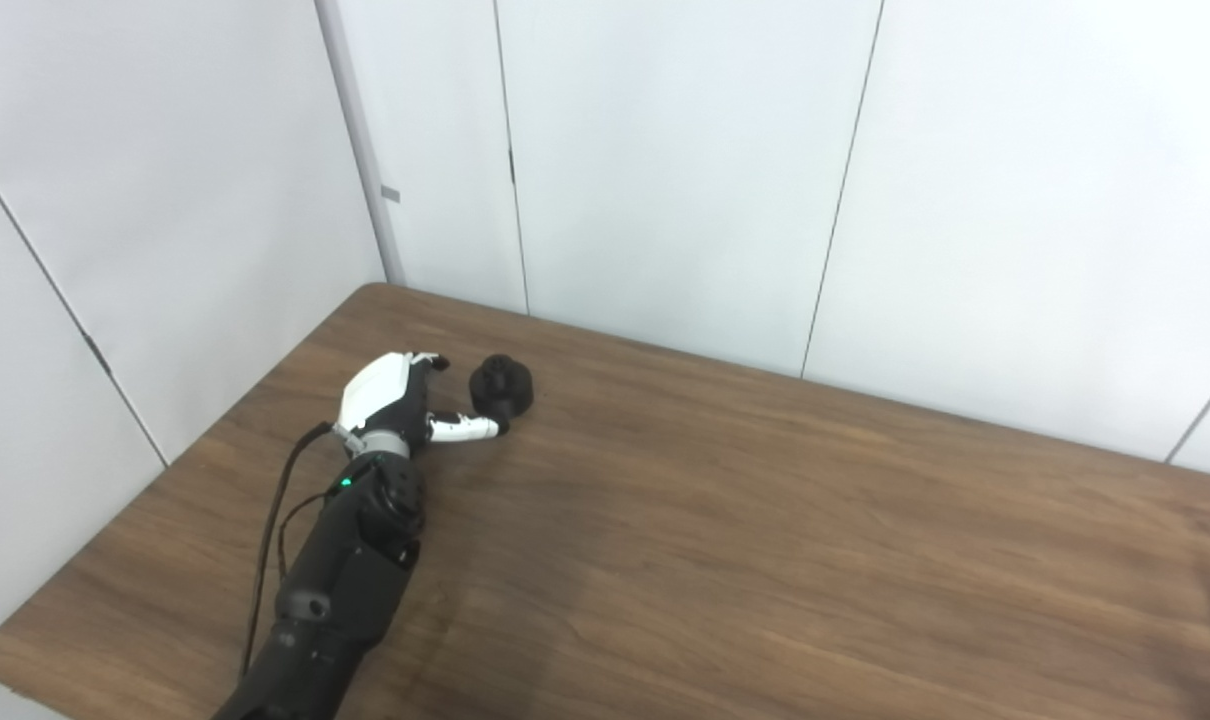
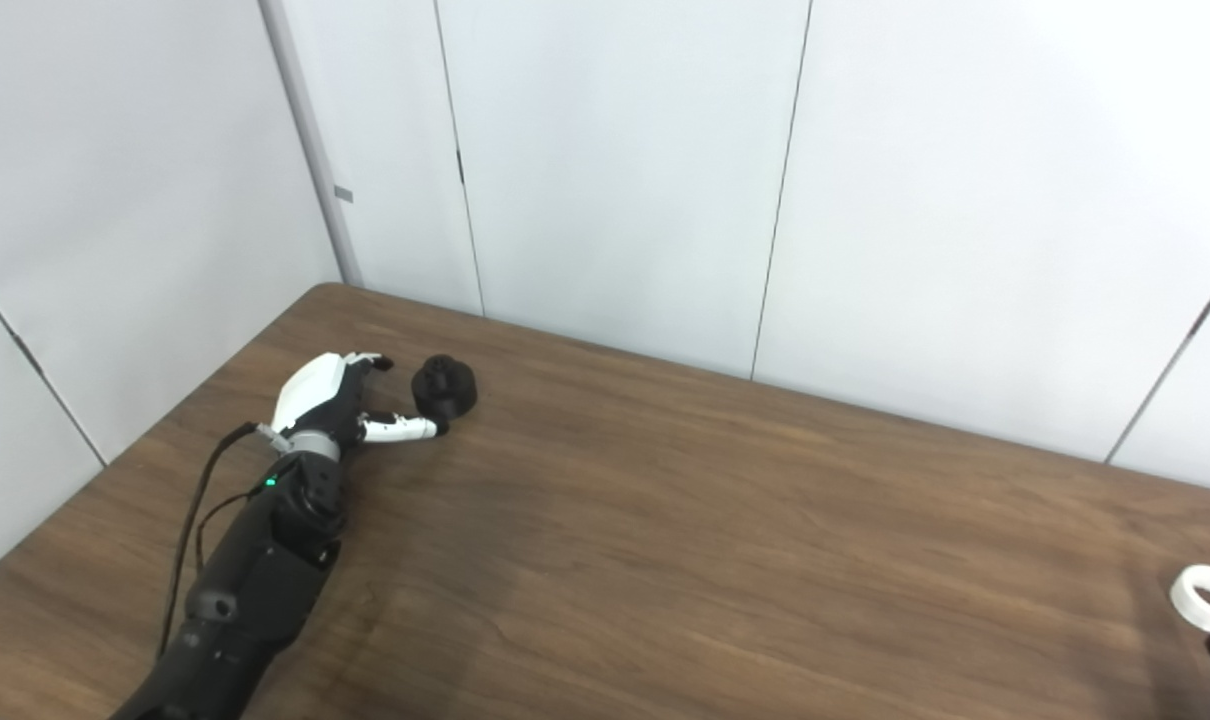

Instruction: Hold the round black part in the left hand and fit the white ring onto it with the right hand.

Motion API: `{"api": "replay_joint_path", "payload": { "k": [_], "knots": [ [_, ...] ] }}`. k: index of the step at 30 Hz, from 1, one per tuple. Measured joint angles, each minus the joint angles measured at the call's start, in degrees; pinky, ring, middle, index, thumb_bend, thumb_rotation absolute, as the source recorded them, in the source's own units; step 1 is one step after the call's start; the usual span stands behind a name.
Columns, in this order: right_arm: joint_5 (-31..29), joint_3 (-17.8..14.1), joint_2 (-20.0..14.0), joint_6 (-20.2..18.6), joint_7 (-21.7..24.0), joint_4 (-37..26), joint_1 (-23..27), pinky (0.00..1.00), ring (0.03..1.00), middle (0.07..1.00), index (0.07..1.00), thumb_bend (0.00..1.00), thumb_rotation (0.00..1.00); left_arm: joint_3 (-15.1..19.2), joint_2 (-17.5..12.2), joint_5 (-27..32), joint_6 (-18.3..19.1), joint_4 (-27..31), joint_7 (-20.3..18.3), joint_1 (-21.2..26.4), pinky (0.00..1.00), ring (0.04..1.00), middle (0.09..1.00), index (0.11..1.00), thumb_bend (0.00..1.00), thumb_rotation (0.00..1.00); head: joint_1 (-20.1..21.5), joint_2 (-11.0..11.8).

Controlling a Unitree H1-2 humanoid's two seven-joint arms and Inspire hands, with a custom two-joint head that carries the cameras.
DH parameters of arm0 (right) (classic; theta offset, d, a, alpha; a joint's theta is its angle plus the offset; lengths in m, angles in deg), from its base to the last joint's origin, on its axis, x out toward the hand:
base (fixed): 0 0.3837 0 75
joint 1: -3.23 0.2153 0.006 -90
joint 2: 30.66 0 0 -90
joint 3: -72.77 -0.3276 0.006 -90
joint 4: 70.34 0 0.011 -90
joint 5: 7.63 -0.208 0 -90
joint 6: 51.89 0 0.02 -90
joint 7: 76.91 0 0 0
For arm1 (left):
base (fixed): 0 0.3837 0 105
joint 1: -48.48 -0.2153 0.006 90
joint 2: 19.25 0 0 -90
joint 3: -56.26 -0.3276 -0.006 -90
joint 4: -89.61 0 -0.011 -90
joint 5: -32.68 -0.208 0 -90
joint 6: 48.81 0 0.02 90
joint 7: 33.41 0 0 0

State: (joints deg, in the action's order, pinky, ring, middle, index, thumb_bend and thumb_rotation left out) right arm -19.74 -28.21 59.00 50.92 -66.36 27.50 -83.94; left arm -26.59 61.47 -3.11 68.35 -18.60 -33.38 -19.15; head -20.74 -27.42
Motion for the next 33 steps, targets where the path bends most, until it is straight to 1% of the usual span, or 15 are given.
{"api": "replay_joint_path", "payload": {
  "k": [2,5,13,15,21,28,33],
  "knots": [
    [0.1,0.0,0.1,0.0,-0.1,-0.3,-0.3,1.00,0.993,0.992,0.999,0.52,1.00,-0.2,-0.4,0.5,0.0,-1.1,0.0,0.7,1.00,1.000,0.964,0.865,0.99,0.39,0.0,0.0],
    [0.1,0.0,0.1,0.0,-0.1,-0.4,-0.3,1.00,0.991,0.990,0.996,0.51,1.00,-0.8,-0.5,1.1,0.0,-2.1,-0.1,1.5,1.00,1.000,0.968,0.873,1.00,0.38,0.3,0.0],
    [0.0,0.0,0.3,-0.7,-0.3,-1.1,-0.7,1.00,0.985,0.991,0.997,0.52,1.00,-1.5,-0.5,1.2,0.0,-4.3,-0.2,2.8,1.00,1.000,0.970,0.877,0.99,0.39,0.6,0.0],
    [0.0,0.0,0.4,-0.8,-0.5,-1.2,-0.8,1.00,0.983,0.990,0.995,0.51,1.00,-1.6,-0.5,1.1,-0.1,-5.0,-0.2,3.2,1.00,1.000,0.973,0.884,0.99,0.39,0.6,0.0],
    [0.0,0.0,0.4,-0.9,-0.6,-1.3,-0.9,1.00,0.979,0.984,0.992,0.50,1.00,-2.7,-0.5,1.1,-0.1,-5.8,-0.6,4.1,1.00,1.000,0.972,0.884,0.97,0.38,0.7,0.1],
    [-0.1,-0.1,0.5,-0.9,-0.6,-1.4,-1.0,1.00,0.980,0.981,0.987,0.52,1.00,-3.8,-0.5,1.1,-0.1,-7.3,-0.6,5.3,1.00,1.000,0.964,0.866,0.95,0.37,0.9,0.1],
    [-0.1,-0.1,0.5,-0.9,-0.6,-1.4,-1.0,1.00,0.979,0.982,0.988,0.51,1.00,-4.1,-0.5,1.1,-0.1,-7.9,-0.3,5.7,1.00,1.000,0.960,0.853,0.94,0.37,0.9,0.1]
  ]
}}
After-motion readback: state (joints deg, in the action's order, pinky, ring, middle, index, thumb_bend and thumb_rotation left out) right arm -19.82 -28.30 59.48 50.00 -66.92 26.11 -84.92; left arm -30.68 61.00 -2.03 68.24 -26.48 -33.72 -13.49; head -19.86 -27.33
